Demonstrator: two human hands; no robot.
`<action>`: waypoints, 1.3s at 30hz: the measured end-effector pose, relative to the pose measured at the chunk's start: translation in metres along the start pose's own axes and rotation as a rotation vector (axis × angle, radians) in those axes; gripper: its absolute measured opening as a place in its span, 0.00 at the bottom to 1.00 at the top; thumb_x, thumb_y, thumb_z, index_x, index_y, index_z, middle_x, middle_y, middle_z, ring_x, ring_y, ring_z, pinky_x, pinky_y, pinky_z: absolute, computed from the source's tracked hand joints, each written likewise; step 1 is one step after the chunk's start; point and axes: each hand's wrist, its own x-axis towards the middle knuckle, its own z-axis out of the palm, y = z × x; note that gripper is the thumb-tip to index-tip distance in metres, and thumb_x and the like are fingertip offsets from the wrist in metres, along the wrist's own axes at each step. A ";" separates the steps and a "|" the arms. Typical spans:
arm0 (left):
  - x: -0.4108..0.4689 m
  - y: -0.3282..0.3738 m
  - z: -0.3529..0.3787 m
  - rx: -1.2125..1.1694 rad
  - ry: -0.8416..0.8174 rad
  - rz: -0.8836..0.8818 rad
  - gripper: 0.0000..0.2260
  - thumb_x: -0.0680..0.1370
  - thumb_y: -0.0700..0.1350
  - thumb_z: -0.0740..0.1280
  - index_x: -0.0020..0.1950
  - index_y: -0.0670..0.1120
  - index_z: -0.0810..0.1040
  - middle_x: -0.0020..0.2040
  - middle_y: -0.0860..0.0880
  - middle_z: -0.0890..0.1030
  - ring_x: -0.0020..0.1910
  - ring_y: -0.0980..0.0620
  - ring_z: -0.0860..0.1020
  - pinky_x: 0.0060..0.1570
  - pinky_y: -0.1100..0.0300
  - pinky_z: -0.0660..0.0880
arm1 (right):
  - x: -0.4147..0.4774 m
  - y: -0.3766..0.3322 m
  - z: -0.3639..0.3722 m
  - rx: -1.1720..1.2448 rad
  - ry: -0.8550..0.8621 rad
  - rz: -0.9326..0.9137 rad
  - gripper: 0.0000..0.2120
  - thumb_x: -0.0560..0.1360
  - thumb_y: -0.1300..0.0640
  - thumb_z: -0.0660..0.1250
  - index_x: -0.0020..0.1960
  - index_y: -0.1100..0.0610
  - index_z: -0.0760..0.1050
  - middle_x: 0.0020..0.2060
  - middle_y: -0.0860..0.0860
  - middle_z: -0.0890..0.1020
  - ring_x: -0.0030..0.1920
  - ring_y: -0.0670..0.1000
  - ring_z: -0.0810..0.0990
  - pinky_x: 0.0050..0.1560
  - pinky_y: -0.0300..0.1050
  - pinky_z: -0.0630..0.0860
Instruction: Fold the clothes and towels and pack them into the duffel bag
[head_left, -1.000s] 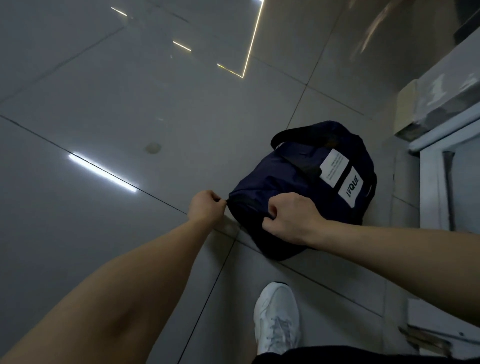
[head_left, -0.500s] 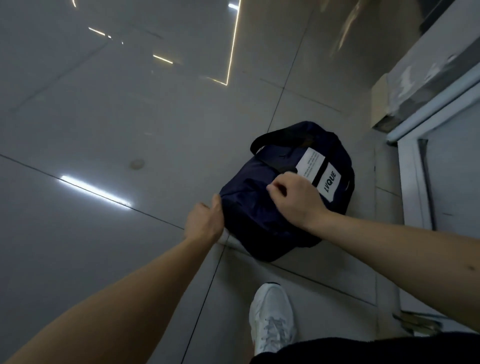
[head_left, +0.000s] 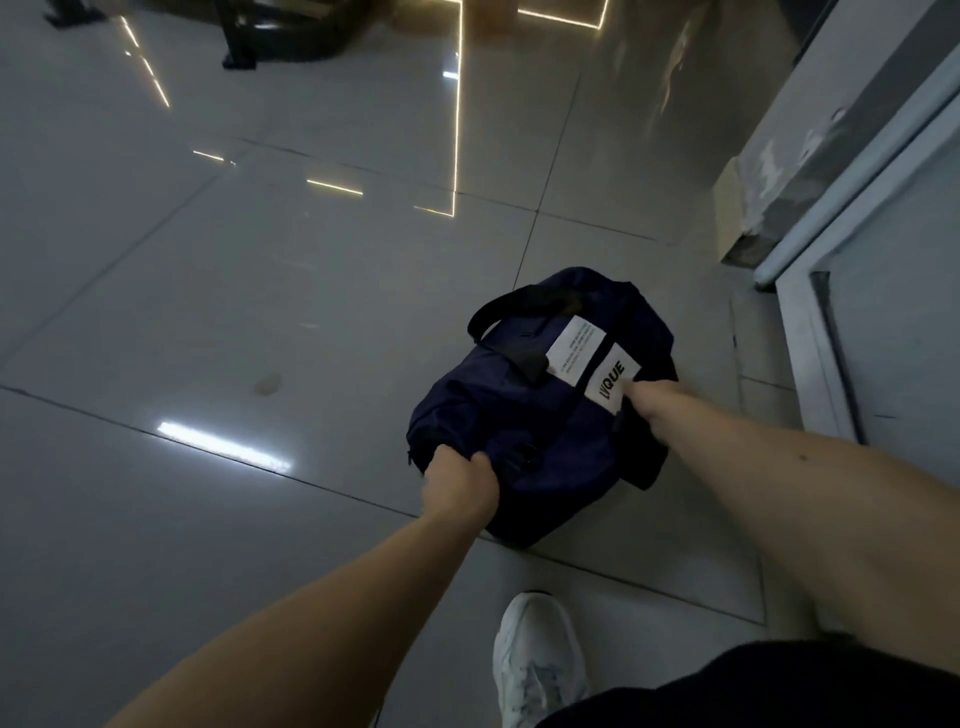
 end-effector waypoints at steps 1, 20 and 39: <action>0.000 0.002 -0.004 0.013 0.032 0.027 0.10 0.83 0.48 0.59 0.57 0.41 0.69 0.53 0.44 0.76 0.49 0.42 0.76 0.50 0.50 0.75 | -0.004 0.000 0.002 0.021 0.007 -0.016 0.05 0.80 0.59 0.65 0.49 0.60 0.78 0.45 0.58 0.81 0.48 0.59 0.80 0.49 0.53 0.82; 0.108 0.084 -0.023 -0.051 -0.124 0.370 0.18 0.77 0.50 0.70 0.62 0.45 0.71 0.52 0.49 0.77 0.50 0.49 0.78 0.51 0.51 0.78 | -0.095 0.063 0.019 0.404 0.188 0.043 0.11 0.79 0.60 0.65 0.39 0.62 0.76 0.30 0.59 0.79 0.29 0.55 0.78 0.35 0.50 0.78; 0.082 0.091 -0.006 0.214 -0.236 0.247 0.17 0.83 0.50 0.59 0.68 0.42 0.69 0.54 0.49 0.74 0.51 0.48 0.74 0.50 0.53 0.73 | -0.092 0.055 -0.012 0.260 0.016 0.677 0.20 0.82 0.47 0.58 0.55 0.64 0.76 0.46 0.60 0.84 0.37 0.55 0.83 0.23 0.37 0.72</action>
